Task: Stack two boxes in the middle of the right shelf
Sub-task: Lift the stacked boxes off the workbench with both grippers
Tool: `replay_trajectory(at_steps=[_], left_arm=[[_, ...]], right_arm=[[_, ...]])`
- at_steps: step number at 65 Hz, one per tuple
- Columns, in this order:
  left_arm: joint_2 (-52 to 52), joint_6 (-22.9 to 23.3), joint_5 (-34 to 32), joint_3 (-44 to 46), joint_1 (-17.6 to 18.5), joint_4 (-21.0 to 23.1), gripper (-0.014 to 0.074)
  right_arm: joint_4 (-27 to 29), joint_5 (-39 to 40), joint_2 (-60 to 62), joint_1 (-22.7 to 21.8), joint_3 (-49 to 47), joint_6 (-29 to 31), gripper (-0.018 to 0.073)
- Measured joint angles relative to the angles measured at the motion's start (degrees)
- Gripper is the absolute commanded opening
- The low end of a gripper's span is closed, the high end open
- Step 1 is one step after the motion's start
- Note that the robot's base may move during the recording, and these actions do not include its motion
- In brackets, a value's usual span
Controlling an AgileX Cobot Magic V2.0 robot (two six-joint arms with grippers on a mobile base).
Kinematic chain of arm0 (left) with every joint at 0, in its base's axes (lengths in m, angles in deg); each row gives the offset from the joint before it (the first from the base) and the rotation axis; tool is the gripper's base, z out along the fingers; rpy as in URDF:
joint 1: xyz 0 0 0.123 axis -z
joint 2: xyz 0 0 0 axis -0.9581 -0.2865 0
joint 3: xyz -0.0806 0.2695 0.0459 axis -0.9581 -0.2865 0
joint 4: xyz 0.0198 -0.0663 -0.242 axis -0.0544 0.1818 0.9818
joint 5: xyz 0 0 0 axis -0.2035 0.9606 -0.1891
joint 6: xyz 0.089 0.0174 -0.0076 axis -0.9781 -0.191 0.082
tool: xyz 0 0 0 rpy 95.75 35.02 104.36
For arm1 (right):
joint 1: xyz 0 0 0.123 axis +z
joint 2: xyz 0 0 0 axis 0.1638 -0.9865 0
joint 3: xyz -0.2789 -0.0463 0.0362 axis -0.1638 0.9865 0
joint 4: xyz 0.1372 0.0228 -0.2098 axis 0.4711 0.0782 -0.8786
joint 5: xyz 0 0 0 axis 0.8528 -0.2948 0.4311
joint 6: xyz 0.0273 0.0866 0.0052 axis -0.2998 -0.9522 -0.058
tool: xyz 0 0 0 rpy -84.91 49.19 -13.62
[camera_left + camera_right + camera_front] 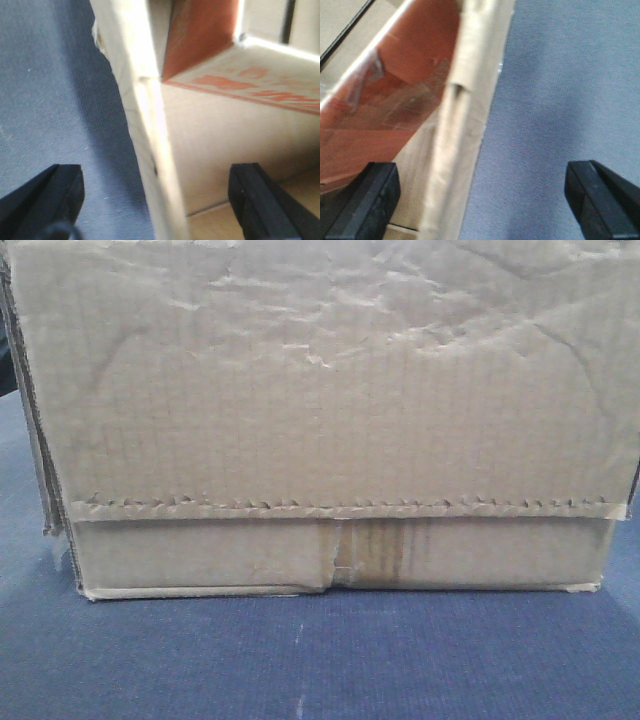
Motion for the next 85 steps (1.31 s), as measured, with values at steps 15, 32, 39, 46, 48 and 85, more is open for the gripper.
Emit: replay_trajectory(at_steps=[15,32,39,46,48,85], left_arm=[[-0.4,2.0,0.0,0.0,0.1,-2.5,0.0163],[-0.4,2.6,0.0,0.3,0.4,-1.6,-0.0111],[-0.5,2.7,0.7,1.3,0.6,-1.6,-0.0111],[-0.5,2.8,1.4,2.6,0.7,-1.6,-0.0111],[-0.2,2.8,1.4,2.8,0.7,-1.9,-0.0111],[9.9,3.0,3.6,16.7,0.7,-2.7,-0.0111]], right_arm=[[-0.2,1.6,0.0,0.1,0.0,0.0,0.0365],[0.6,2.3,0.0,0.5,0.0,-0.4,-0.0154],[0.5,2.4,0.0,0.5,0.0,-0.4,-0.0154],[0.4,2.4,0.0,0.5,0.0,-0.4,-0.0154],[0.4,2.3,0.0,0.5,0.0,-0.4,-0.0154],[0.3,-0.2,10.3,0.5,-13.8,-0.6,-0.0154]])
